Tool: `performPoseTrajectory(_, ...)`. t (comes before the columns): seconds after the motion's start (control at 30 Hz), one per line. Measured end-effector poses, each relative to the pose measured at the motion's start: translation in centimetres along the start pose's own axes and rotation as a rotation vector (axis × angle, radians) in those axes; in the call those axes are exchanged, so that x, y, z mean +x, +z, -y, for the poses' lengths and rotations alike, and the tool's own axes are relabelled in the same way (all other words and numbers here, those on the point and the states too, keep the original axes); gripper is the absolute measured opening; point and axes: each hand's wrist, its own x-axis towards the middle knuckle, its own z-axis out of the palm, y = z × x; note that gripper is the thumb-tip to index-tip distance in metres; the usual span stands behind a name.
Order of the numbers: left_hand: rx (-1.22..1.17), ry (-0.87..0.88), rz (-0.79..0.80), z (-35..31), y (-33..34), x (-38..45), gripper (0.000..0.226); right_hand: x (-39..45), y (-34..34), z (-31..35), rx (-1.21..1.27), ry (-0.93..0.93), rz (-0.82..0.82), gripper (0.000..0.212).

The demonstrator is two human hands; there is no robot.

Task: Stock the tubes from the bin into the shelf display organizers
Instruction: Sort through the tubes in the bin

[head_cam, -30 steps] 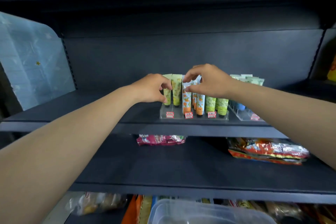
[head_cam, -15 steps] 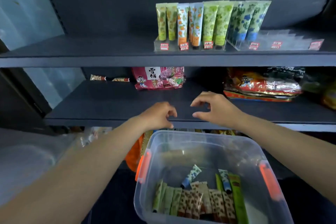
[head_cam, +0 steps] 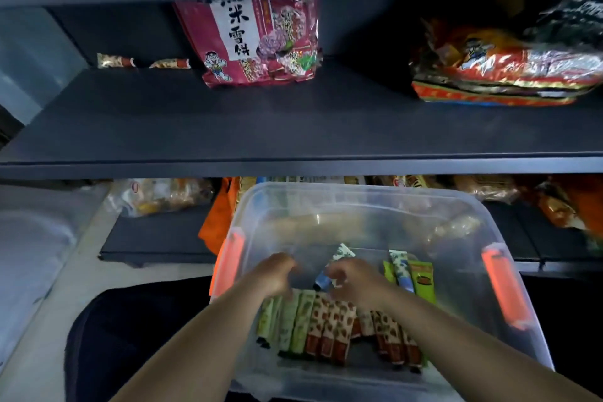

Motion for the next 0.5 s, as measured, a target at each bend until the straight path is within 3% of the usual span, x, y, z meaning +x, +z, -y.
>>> performPoseTrajectory(0.07,0.018,-0.034,0.057,0.4,1.2,1.1,0.046,1.1,1.7,-0.7,-0.032,-0.007,0.059,0.026)
performPoseTrajectory(0.23,0.019,-0.105,0.055,1.6,3.3,2.8,0.047,3.2,3.7,-1.1,-0.026,-0.099,0.088,0.007)
performPoseTrajectory(0.5,0.007,-0.106,0.081,2.3,3.8,4.1,0.052,4.7,5.5,-1.5,-0.002,-0.200,0.004,0.027)
